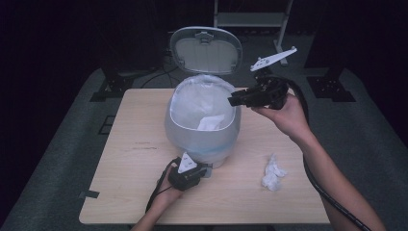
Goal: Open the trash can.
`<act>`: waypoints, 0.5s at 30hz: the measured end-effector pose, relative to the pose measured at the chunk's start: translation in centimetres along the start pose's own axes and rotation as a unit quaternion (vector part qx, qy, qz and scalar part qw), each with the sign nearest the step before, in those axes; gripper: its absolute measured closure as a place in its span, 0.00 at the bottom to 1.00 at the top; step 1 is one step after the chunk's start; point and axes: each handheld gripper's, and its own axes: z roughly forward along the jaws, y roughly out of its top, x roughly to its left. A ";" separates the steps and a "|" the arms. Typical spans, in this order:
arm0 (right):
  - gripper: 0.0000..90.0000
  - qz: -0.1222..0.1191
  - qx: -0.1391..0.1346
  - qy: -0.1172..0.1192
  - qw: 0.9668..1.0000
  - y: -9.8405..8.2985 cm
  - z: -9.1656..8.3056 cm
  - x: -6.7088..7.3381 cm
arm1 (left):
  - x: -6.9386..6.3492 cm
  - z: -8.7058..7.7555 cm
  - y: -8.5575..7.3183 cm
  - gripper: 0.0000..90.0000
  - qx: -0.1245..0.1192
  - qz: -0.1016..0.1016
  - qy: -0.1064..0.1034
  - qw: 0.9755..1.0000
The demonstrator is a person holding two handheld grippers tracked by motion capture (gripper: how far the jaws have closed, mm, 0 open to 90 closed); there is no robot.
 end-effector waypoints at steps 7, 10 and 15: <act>0.75 0.006 -0.002 -0.005 1.000 -0.7 -0.8 -0.4 | 0.0 0.0 0.0 0.79 0.000 -0.001 0.000 1.000; 0.75 0.009 -0.003 -0.008 1.000 -1.0 -1.1 -0.6 | 0.0 0.0 0.0 0.79 0.000 -0.001 -0.001 1.000; 0.73 0.014 -0.005 -0.014 1.000 -1.8 -1.7 -0.9 | 0.0 0.0 0.0 0.80 0.000 -0.001 -0.001 1.000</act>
